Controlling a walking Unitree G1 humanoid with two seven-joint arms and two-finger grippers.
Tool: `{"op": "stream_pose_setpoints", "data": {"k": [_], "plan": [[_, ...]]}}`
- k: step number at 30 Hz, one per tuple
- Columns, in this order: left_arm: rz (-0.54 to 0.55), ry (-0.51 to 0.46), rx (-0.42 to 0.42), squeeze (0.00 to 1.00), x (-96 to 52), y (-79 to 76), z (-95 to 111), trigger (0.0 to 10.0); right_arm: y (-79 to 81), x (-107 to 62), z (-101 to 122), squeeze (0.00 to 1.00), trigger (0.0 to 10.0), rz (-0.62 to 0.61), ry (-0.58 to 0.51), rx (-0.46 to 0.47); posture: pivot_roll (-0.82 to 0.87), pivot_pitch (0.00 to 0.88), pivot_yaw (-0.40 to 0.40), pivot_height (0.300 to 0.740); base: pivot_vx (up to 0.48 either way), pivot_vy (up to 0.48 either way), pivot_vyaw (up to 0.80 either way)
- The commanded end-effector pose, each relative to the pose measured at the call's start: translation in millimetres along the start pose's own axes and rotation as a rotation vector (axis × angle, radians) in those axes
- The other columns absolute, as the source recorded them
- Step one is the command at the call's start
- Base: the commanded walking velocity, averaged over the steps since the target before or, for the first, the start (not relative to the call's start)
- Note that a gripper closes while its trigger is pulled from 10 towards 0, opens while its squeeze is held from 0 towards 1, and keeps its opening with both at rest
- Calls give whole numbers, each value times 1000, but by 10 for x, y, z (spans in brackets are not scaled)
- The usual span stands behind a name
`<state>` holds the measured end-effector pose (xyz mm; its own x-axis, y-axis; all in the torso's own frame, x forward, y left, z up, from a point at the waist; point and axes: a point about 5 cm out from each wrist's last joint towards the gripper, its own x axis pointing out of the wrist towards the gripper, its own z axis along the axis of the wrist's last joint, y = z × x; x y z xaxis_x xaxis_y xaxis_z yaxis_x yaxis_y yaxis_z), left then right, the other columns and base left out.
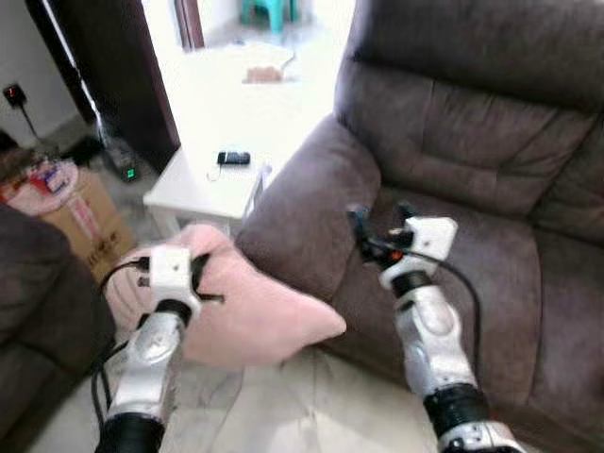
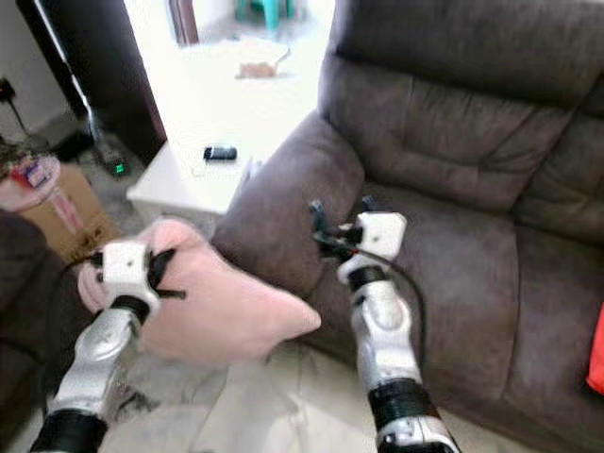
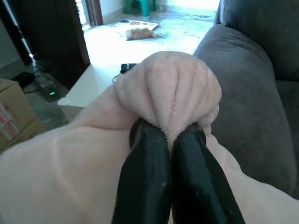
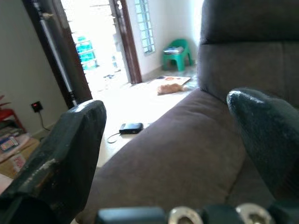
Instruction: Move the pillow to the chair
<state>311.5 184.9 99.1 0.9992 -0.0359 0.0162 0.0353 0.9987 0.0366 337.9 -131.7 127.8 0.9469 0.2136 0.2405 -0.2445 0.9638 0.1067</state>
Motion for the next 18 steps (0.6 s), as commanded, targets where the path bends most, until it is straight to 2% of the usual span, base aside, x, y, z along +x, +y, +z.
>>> {"op": "stream_pose_setpoints", "data": {"k": [1,13,18], "plan": [[-24,-124,2,0,76,-61,270,10000,-72,-42,-21,0,10000,-29,5,0,70,37,-8,740,0,0,0],[-31,-126,-2,0,68,-71,290,10000,-135,-59,-15,0,10000,-37,8,-18,72,49,-8,740,0,0,0],[-53,-125,-3,0,70,-92,306,10000,-105,-94,-134,0,10000,33,97,-50,76,47,-13,740,0,0,0]]}}
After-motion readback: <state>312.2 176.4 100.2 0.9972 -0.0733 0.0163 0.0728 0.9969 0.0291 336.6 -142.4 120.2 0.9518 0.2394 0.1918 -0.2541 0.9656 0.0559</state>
